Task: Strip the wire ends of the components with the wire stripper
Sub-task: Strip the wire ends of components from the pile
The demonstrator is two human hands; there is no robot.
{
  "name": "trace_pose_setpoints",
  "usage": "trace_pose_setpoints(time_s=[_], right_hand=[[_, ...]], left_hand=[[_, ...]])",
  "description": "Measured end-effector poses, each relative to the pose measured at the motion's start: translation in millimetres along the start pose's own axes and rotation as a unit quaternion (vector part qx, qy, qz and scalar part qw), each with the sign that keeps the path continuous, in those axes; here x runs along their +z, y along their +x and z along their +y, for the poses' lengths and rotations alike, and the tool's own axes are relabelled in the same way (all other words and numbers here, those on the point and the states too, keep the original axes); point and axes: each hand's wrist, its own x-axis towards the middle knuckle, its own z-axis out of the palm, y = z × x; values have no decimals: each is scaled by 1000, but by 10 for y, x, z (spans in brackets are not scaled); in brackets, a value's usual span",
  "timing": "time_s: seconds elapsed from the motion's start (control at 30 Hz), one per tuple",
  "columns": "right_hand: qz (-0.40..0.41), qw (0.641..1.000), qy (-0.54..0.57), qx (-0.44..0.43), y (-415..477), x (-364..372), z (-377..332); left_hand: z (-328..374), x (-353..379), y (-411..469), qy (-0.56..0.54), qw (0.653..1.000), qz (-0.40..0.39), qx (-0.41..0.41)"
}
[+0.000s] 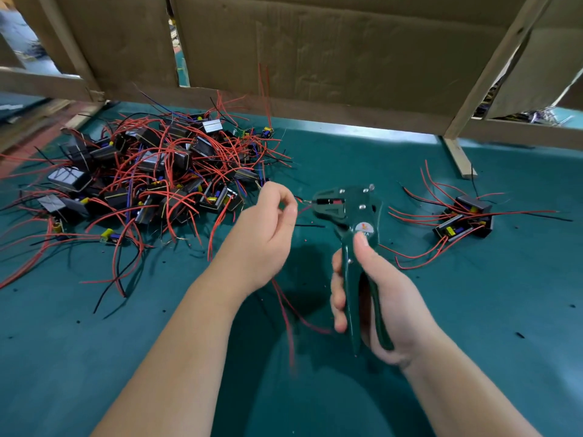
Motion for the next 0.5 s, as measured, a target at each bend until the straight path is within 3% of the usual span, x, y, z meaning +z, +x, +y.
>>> trace_pose_setpoints(time_s=[0.1,0.33,0.43,0.5], right_hand=[[-79,994,65,-42,3,-111,-92],[-29,994,84,-63,23,-201,-94],[-64,992,84,-67,14,-130,-75],[-97,990,83,-58,14,-76,-46]], left_hand=[[-4,11,9,-36,999,5,2],[77,21,30,-176,983,46,-28],[153,81,28,-246,966,61,-55],[223,136,16,-333,937,68,-85]])
